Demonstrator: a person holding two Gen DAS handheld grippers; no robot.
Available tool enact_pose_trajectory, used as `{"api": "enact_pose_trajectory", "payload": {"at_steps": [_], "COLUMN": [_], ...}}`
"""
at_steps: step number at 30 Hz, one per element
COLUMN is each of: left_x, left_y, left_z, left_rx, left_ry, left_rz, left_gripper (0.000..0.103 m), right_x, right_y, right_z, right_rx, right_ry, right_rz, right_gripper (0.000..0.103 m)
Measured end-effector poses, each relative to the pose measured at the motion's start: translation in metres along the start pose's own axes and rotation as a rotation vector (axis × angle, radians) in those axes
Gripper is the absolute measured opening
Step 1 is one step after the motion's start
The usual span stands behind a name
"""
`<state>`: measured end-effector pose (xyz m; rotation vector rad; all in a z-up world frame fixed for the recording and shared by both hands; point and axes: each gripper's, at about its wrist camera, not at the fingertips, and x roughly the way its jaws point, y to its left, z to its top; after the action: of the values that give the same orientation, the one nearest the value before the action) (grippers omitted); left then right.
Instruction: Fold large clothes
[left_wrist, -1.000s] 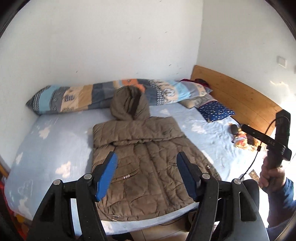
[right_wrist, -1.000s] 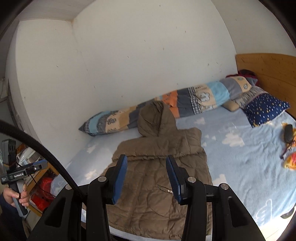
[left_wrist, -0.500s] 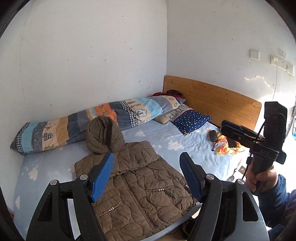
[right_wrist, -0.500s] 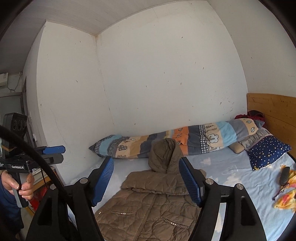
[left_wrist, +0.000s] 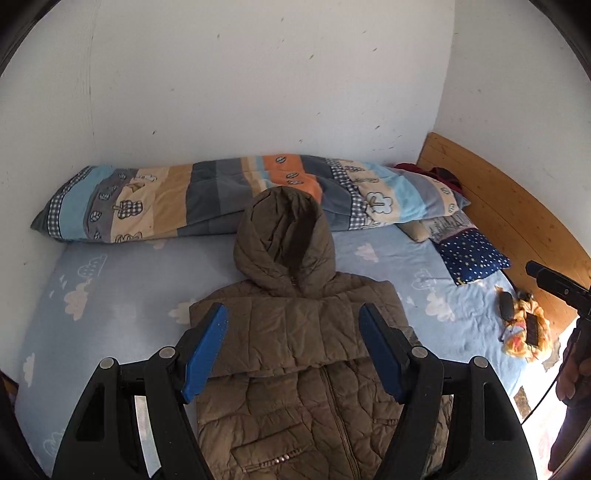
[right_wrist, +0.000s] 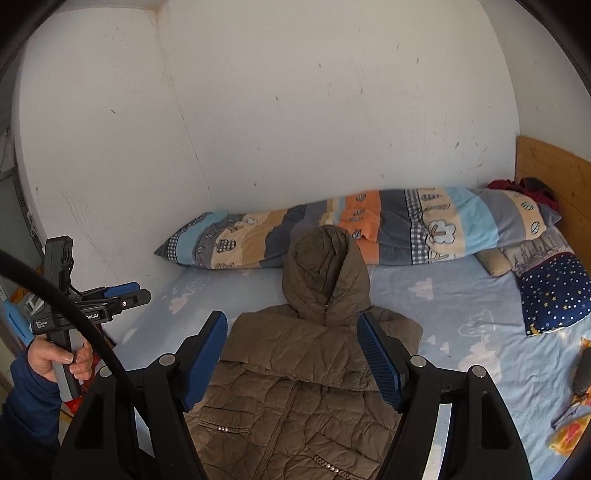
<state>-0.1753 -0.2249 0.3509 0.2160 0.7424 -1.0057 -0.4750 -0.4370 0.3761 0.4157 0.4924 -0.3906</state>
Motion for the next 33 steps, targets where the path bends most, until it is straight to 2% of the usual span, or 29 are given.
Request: {"api": "enact_pose_trajectory", "payload": {"at_steps": [3, 8, 13, 16, 19, 23, 25, 27, 28, 29, 30, 31, 33], "left_x": [0.056, 0.155, 0.264, 0.327, 0.373, 0.417, 0.433, 0.449, 0.454, 0.456, 0.456, 0.453, 0.438], "left_y": [0.025, 0.054, 0.083, 0.094, 0.100, 0.100, 0.101, 0.102, 0.103, 0.103, 0.105, 0.105, 0.099], "left_z": [0.022, 0.064, 0.099, 0.114, 0.122, 0.129, 0.131, 0.132, 0.131, 0.131, 0.130, 0.128, 0.122], "left_rx": [-0.028, -0.048, -0.103, -0.124, -0.131, -0.100, -0.105, -0.112, -0.104, -0.109, -0.123, -0.134, -0.101], "left_ry": [0.033, 0.063, 0.113, 0.143, 0.146, 0.126, 0.114, 0.110, 0.103, 0.097, 0.106, 0.101, 0.062], "left_rz": [0.032, 0.033, 0.033, 0.020, 0.039, 0.100, 0.121, 0.112, 0.129, 0.127, 0.100, 0.094, 0.077], "left_gripper": [0.072, 0.072, 0.072, 0.072, 0.072, 0.073, 0.073, 0.073, 0.062, 0.030, 0.013, 0.008, 0.007], "right_x": [0.066, 0.185, 0.304, 0.367, 0.421, 0.480, 0.503, 0.520, 0.528, 0.528, 0.523, 0.514, 0.493], "right_y": [-0.024, -0.061, -0.098, -0.117, -0.130, -0.144, -0.152, -0.155, -0.155, -0.153, -0.151, -0.148, -0.148], "right_z": [0.024, 0.060, 0.091, 0.101, 0.110, 0.119, 0.122, 0.119, 0.116, 0.115, 0.115, 0.114, 0.112], "right_rx": [0.025, 0.032, 0.053, 0.053, 0.027, -0.011, -0.010, -0.021, -0.026, -0.044, -0.054, -0.056, -0.041], "right_ry": [0.083, 0.196, 0.251, 0.276, 0.293, 0.299, 0.292, 0.307, 0.335, 0.320, 0.296, 0.274, 0.245], "right_rz": [0.002, -0.012, -0.028, -0.069, -0.130, -0.212, -0.226, -0.241, -0.253, -0.289, -0.274, -0.244, -0.232], "right_gripper": [0.077, 0.077, 0.077, 0.077, 0.077, 0.077, 0.076, 0.038, 0.007, 0.007, 0.007, 0.007, 0.007]}}
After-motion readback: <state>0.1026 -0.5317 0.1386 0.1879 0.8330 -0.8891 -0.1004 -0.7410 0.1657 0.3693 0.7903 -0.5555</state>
